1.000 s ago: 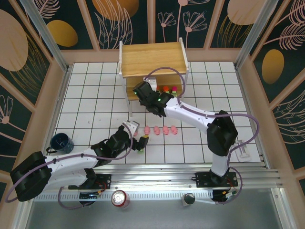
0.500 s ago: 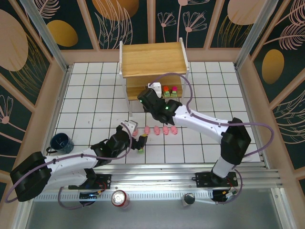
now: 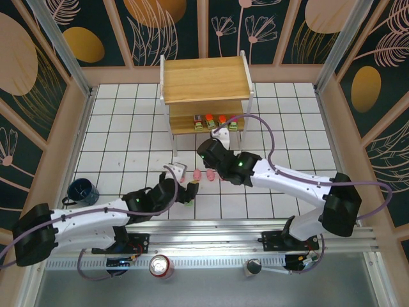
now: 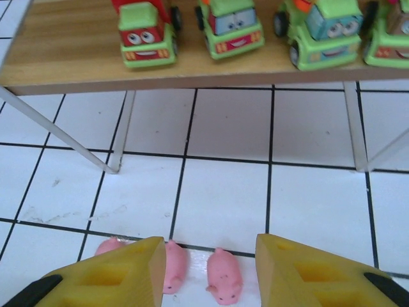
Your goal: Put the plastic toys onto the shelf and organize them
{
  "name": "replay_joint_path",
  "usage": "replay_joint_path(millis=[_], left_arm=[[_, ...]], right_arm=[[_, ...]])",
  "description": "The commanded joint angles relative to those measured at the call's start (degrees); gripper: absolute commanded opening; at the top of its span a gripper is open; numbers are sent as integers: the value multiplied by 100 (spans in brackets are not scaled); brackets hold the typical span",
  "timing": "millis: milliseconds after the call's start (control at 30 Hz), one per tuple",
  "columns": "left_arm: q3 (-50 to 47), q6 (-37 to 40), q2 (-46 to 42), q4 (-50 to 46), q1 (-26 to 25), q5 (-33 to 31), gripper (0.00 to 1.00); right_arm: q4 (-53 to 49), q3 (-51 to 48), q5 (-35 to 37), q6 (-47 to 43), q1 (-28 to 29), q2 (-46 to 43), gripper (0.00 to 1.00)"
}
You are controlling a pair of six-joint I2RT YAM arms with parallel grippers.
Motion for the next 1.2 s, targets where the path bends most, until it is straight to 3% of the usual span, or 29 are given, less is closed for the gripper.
replay_joint_path(millis=[0, 200, 400, 1167], left_arm=[[393, -669, 403, -620, -333, -329, 73], [1058, -1790, 1138, -1492, -829, -547, 71], [1247, -2753, 1330, -2080, -951, -507, 67], [1322, -3934, 1972, -2466, -1017, -277, 58]], right_arm=[[-226, -243, 195, 247, 35, -297, 42], [-331, -698, 187, 429, 35, -651, 42], [-348, -959, 162, 488, 35, -858, 42], [-233, -1452, 59, 611, 62, -1190, 42]])
